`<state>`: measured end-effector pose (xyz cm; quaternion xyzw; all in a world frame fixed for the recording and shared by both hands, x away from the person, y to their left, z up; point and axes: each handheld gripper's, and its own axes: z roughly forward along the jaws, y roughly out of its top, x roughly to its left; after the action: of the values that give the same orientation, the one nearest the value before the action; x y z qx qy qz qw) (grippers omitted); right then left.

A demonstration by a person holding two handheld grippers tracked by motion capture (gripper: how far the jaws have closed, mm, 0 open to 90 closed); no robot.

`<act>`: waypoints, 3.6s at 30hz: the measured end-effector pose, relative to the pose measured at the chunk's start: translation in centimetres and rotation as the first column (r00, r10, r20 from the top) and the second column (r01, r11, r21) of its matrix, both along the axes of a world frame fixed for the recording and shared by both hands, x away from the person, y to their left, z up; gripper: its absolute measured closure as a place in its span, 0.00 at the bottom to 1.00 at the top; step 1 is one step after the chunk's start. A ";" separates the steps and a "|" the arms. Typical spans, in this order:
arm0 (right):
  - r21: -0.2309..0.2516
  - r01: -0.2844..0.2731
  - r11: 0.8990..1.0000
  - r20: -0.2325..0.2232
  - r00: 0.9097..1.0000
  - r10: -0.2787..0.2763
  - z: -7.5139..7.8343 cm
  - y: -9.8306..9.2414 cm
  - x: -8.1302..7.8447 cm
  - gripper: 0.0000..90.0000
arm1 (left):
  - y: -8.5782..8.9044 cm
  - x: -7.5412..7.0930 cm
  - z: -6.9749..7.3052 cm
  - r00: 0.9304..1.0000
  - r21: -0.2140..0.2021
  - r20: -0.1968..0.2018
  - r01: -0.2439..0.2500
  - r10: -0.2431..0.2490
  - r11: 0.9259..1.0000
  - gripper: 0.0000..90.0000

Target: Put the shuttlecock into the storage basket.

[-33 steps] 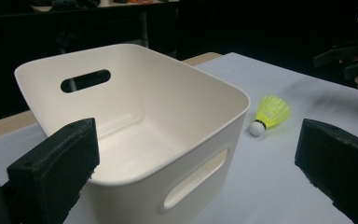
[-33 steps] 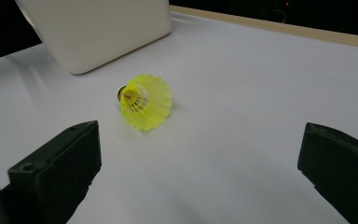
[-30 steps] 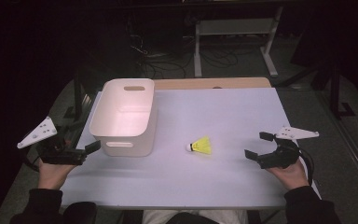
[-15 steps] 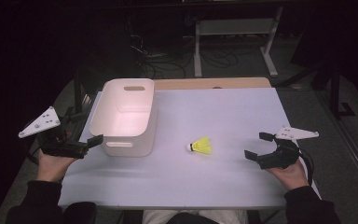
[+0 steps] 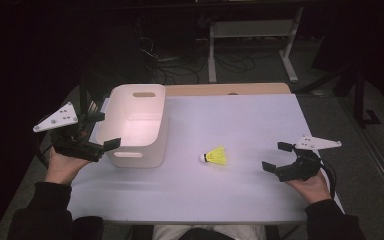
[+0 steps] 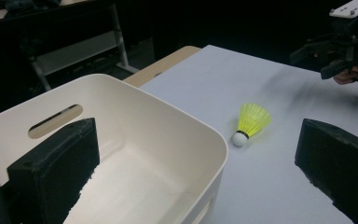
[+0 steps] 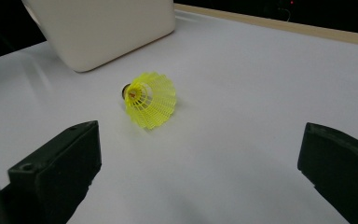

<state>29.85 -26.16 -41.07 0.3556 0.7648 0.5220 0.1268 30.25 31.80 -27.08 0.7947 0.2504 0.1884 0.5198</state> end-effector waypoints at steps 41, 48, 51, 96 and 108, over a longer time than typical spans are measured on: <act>0.010 -0.005 1.000 0.011 1.000 0.005 0.2 0.0 -0.2 0.00 | -7.7 3.6 3.6 0.985 0.157 -0.066 0.169 -0.161 0.973 0.00; 0.008 -0.009 1.000 0.014 1.000 0.009 0.2 0.0 -0.2 0.00 | -9.4 3.9 3.8 0.976 0.194 -0.083 0.212 -0.199 0.958 0.00; 0.007 -0.009 1.000 0.011 1.000 0.009 0.2 0.0 -0.2 0.00 | -10.2 4.0 3.9 0.973 0.207 -0.086 0.229 -0.216 0.951 0.00; 0.010 -0.021 1.000 0.018 1.000 0.021 0.3 0.1 -0.4 0.00 | -16.1 7.2 0.3 0.930 0.337 -0.237 0.350 -0.281 0.874 0.00; 0.011 -0.024 1.000 0.018 1.000 0.023 0.3 0.1 -0.4 0.00 | -17.2 7.9 -0.6 0.924 0.344 -0.259 0.360 -0.280 0.867 0.00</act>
<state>29.47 -26.02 -40.73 0.3425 0.7649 0.5309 0.1257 38.18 14.58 -27.73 0.9265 0.1237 0.0635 0.3496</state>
